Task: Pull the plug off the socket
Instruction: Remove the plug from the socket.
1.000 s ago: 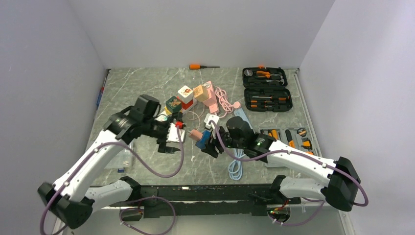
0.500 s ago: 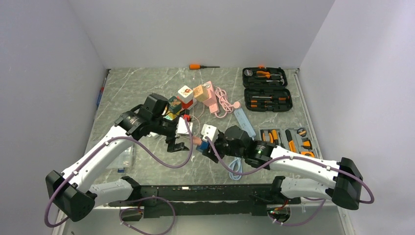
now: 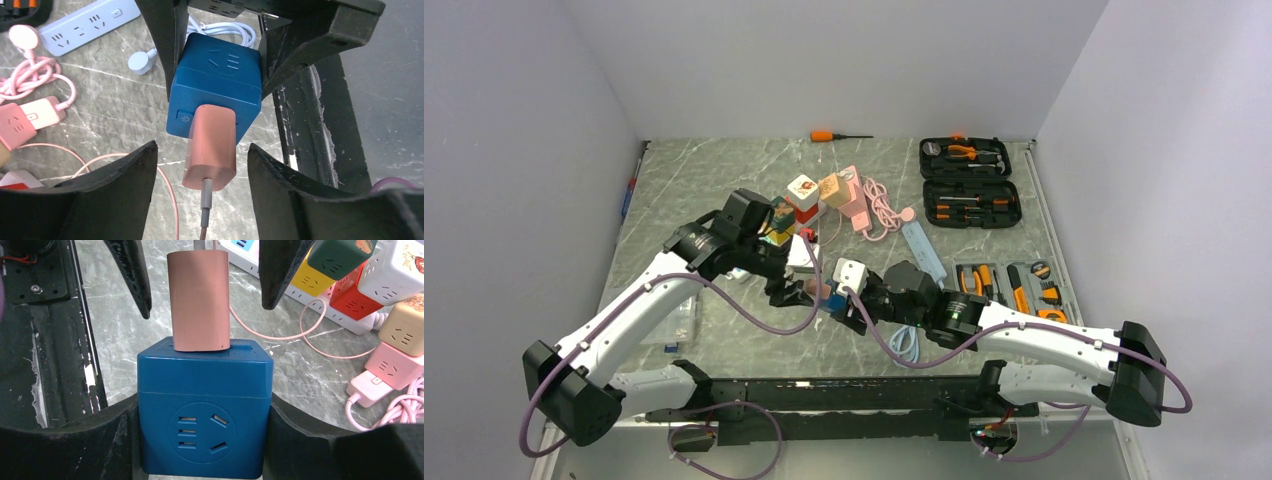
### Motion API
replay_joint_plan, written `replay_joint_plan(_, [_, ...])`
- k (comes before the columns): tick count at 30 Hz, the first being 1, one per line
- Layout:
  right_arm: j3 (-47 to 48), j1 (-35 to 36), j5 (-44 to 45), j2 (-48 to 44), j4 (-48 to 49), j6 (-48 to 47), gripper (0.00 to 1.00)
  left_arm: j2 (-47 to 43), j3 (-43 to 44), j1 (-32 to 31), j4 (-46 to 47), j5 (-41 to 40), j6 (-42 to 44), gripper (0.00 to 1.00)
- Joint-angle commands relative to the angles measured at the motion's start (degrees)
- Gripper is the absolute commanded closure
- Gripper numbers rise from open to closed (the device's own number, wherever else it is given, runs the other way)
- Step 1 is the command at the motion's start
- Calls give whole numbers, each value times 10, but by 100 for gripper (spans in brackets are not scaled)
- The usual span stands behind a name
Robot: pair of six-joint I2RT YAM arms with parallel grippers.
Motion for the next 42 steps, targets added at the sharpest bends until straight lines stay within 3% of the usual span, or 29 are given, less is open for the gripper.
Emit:
replay_joint_plan(1, [4,3,-4,-13,65,-8,100,18,38,-2,-53,37,24,36])
replay_joint_plan(6, [8,3,-17,-2,73,-13,100,17,34,-3,-68,37,58,64])
replay_joint_plan(8, [9,3,-22,0,73,-11,100,22,41,-3,-82,38,63,81])
replay_joint_plan(15, [8,3,-63,10,81,6,100,21,47,-9,-82,49,60,72])
replay_joint_plan(17, [9,3,-67,13,82,8,100,20,48,-10,-83,49,62,80])
replay_joint_plan(18, [10,3,-66,14,78,8,100,20,49,-10,-86,48,64,98])
replay_joint_plan(19, [11,3,-64,15,74,8,100,21,51,-10,-92,47,67,100])
replay_joint_plan(24, [-1,3,-47,-4,41,10,100,15,60,5,-119,20,106,100])
replay_joint_plan(31, [4,3,-10,-23,-67,20,100,-6,27,96,-117,7,137,100])
replay_joint_plan(36, [7,3,-5,-35,-110,23,100,22,82,157,-148,17,165,100])
replay_joint_plan(39, [11,3,4,-34,-130,30,100,36,110,171,-187,23,183,100])
replay_joint_plan(42, [8,1,62,-20,-140,67,100,17,83,171,-175,34,167,100])
